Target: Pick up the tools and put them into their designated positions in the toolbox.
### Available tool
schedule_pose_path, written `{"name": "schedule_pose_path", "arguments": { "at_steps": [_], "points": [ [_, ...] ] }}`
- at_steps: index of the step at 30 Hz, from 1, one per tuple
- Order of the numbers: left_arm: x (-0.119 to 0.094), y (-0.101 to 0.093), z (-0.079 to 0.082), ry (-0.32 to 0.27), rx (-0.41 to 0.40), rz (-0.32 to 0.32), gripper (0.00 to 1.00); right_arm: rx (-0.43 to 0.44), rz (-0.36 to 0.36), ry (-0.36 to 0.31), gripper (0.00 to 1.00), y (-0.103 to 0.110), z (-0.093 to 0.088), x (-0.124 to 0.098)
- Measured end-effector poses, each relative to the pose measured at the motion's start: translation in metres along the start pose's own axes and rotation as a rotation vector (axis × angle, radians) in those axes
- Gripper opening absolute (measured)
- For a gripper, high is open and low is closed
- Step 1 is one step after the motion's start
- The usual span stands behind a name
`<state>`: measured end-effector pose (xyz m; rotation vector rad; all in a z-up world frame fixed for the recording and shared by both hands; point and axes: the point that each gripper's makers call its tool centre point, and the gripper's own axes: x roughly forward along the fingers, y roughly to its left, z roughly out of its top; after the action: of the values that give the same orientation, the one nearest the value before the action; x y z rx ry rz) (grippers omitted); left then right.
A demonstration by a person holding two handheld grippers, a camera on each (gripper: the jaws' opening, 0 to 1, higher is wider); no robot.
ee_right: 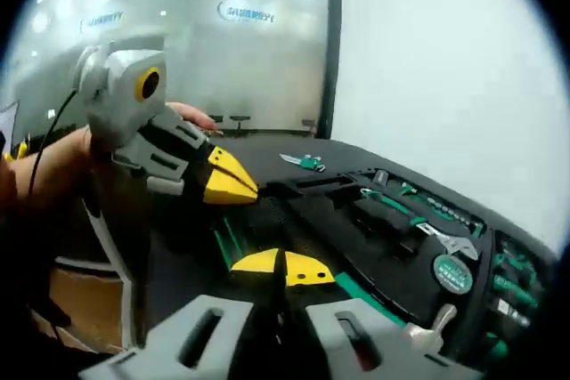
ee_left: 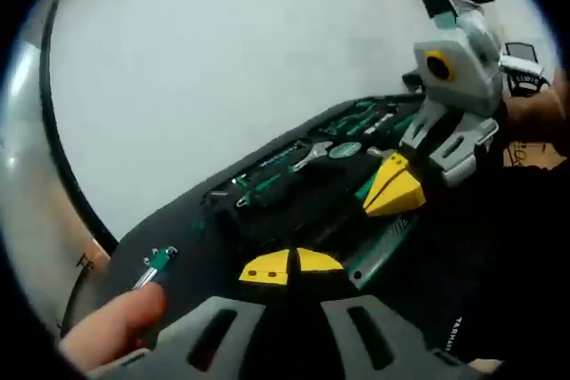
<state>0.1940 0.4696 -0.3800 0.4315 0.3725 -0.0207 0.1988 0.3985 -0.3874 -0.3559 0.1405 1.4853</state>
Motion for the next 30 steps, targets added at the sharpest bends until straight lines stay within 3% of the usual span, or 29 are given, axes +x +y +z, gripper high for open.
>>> {"name": "schedule_pose_path", "arguments": {
  "at_steps": [2, 4, 6, 10, 11, 12, 13, 14, 16, 17, 18, 19, 20, 21, 22, 23, 24, 25, 26, 27, 28, 30],
  "points": [
    [-0.003, 0.009, -0.009, 0.057, -0.068, 0.033, 0.00, -0.065, -0.004, 0.018, 0.00, 0.002, 0.001, 0.001],
    [-0.006, 0.003, -0.007, 0.039, 0.010, 0.010, 0.00, -0.133, -0.020, 0.036, 0.00, -0.001, 0.000, 0.006],
    [-0.005, 0.002, -0.006, -0.003, 0.096, 0.025, 0.00, -0.215, -0.035, 0.040, 0.00, -0.004, 0.000, 0.009],
    [-0.003, 0.002, -0.010, 0.007, 0.108, 0.033, 0.00, -0.235, -0.048, 0.058, 0.00, -0.003, 0.000, 0.011],
    [-0.002, -0.003, -0.018, 0.062, 0.102, 0.022, 0.00, -0.240, -0.058, 0.070, 0.00, -0.005, -0.004, 0.015],
    [0.001, -0.001, -0.023, 0.089, 0.100, 0.048, 0.00, -0.362, -0.017, 0.018, 0.00, 0.000, 0.001, 0.023],
    [0.005, 0.002, -0.016, 0.037, 0.120, 0.068, 0.00, -0.316, -0.023, 0.031, 0.00, 0.002, -0.004, 0.025],
    [0.006, 0.002, -0.018, 0.043, 0.121, 0.070, 0.00, -0.307, -0.059, 0.059, 0.00, 0.001, 0.000, 0.021],
    [0.003, -0.001, -0.015, 0.060, 0.125, 0.066, 0.00, -0.319, -0.065, 0.060, 0.00, 0.006, 0.006, 0.016],
    [0.004, 0.001, -0.014, 0.047, 0.106, 0.093, 0.00, -0.289, -0.150, 0.063, 0.00, -0.004, 0.002, 0.003],
    [0.004, 0.004, -0.013, 0.018, 0.063, 0.116, 0.00, -0.351, -0.107, 0.019, 0.00, 0.003, 0.006, -0.001],
    [0.004, 0.004, -0.010, -0.035, 0.033, 0.108, 0.00, -0.391, -0.065, 0.047, 0.00, 0.001, -0.002, -0.004],
    [0.001, 0.003, -0.008, -0.092, 0.017, 0.069, 0.00, -0.355, -0.094, 0.049, 0.00, -0.020, -0.007, 0.001],
    [-0.002, 0.004, -0.009, -0.102, -0.039, 0.048, 0.00, -0.278, -0.175, -0.064, 0.00, -0.042, 0.011, -0.013],
    [-0.004, 0.012, -0.011, -0.091, -0.121, 0.066, 0.00, -0.296, -0.223, -0.182, 0.00, -0.045, 0.037, -0.043],
    [-0.006, 0.031, -0.020, -0.046, -0.175, 0.125, 0.00, -0.236, -0.255, -0.249, 0.00, -0.056, 0.046, -0.072],
    [-0.012, 0.062, -0.024, -0.060, -0.276, 0.247, 0.01, -0.226, -0.302, -0.271, 0.00, -0.071, 0.049, -0.090],
    [-0.017, 0.076, -0.019, -0.103, -0.295, 0.287, 0.03, -0.247, -0.414, -0.314, 0.00, -0.096, 0.054, -0.123],
    [-0.023, 0.090, -0.013, -0.168, -0.331, 0.334, 0.06, -0.261, -0.475, -0.344, 0.03, -0.110, 0.055, -0.145],
    [-0.027, 0.099, -0.011, -0.187, -0.325, 0.371, 0.13, -0.259, -0.527, -0.349, 0.07, -0.136, 0.049, -0.163],
    [-0.029, 0.106, -0.012, -0.178, -0.286, 0.399, 0.19, -0.248, -0.568, -0.355, 0.08, -0.149, 0.044, -0.181],
    [-0.025, 0.115, -0.022, -0.104, -0.243, 0.447, 0.19, -0.220, -0.643, -0.356, 0.08, -0.183, 0.027, -0.214]
  ]
}}
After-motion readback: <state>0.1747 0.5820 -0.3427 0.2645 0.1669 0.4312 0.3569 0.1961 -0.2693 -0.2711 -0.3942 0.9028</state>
